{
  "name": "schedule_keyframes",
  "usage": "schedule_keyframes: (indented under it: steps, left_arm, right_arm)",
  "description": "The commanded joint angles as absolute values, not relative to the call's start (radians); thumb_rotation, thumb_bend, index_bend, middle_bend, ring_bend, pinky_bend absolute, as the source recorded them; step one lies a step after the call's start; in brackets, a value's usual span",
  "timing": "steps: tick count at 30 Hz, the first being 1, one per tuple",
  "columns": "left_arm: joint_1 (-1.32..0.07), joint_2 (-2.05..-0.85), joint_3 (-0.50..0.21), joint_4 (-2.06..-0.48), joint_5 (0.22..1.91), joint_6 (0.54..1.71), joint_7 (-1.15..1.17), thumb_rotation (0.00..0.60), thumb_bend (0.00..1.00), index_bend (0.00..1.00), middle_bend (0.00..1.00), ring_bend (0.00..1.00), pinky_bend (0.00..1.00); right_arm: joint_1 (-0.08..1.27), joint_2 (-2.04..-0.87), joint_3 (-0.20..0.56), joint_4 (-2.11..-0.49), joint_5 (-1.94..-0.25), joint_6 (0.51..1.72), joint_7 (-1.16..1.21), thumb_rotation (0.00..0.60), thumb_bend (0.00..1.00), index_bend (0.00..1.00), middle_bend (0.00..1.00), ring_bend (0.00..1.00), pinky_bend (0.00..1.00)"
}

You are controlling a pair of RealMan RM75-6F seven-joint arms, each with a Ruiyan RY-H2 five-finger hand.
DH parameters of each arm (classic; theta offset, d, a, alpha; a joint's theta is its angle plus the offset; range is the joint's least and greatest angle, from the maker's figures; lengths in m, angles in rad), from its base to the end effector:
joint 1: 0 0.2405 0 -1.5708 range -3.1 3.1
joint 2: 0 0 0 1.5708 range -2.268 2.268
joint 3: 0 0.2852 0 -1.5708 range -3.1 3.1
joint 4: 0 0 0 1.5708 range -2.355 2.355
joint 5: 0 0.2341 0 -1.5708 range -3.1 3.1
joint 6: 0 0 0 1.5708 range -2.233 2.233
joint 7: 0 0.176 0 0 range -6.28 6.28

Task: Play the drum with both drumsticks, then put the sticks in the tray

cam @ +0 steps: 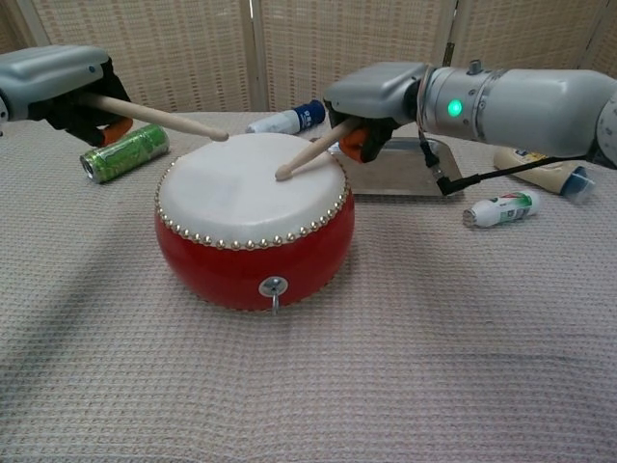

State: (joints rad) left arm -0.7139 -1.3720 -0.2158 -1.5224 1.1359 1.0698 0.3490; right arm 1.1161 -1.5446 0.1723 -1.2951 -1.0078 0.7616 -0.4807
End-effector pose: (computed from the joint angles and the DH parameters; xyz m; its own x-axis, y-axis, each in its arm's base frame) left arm -0.1786 0.4249 0.0403 0.4945 0.0552 0.8674 0.8351 -0.3068 -0.4566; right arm -0.0576 -0.4771 -0.0554 0.7118 -0.0902 0.6966 -0.6027 -0.5876 0.5398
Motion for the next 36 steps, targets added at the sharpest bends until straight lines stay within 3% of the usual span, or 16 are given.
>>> schedule_keyframes:
  steps: [1, 8, 17, 24, 29, 36]
  left_arm:
    - [-0.734, -1.417, -0.195, -1.476, 1.116, 1.029, 0.382, 0.600, 0.59, 0.95, 1.00, 1.00, 1.00]
    - [-0.758, -1.471, -0.177, -1.410, 1.072, 0.989, 0.445, 0.600, 0.59, 0.95, 1.00, 1.00, 1.00]
    - [-0.711, -1.363, -0.220, -1.536, 1.150, 1.116, 0.370, 0.600, 0.59, 0.95, 1.00, 1.00, 1.00]
    - [-0.713, -1.342, -0.218, -1.561, 1.170, 1.116, 0.377, 0.600, 0.59, 0.95, 1.00, 1.00, 1.00]
    - [-0.758, -1.434, -0.190, -1.470, 1.114, 1.022, 0.434, 0.600, 0.59, 0.95, 1.00, 1.00, 1.00]
    - [-0.774, -1.474, -0.174, -1.405, 1.066, 0.988, 0.487, 0.600, 0.59, 0.95, 1.00, 1.00, 1.00]
  right_arm:
    - [1.089, -1.491, 0.224, -1.375, -1.091, 0.822, -0.355, 0.600, 0.82, 1.00, 1.00, 1.00, 1.00]
    - [1.074, -1.457, 0.227, -1.393, -1.131, 0.828, -0.317, 0.600, 0.82, 1.00, 1.00, 1.00, 1.00]
    - [1.092, -1.569, 0.138, -1.222, -1.062, 0.731, -0.448, 0.600, 0.82, 1.00, 1.00, 1.00, 1.00]
    - [1.086, -1.572, 0.175, -1.240, -1.108, 0.778, -0.386, 0.600, 0.82, 1.00, 1.00, 1.00, 1.00]
    - [1.063, -1.481, 0.234, -1.362, -1.180, 0.854, -0.288, 0.600, 0.82, 1.00, 1.00, 1.00, 1.00]
    - [1.061, -1.474, 0.219, -1.361, -1.173, 0.826, -0.302, 0.600, 0.82, 1.00, 1.00, 1.00, 1.00]
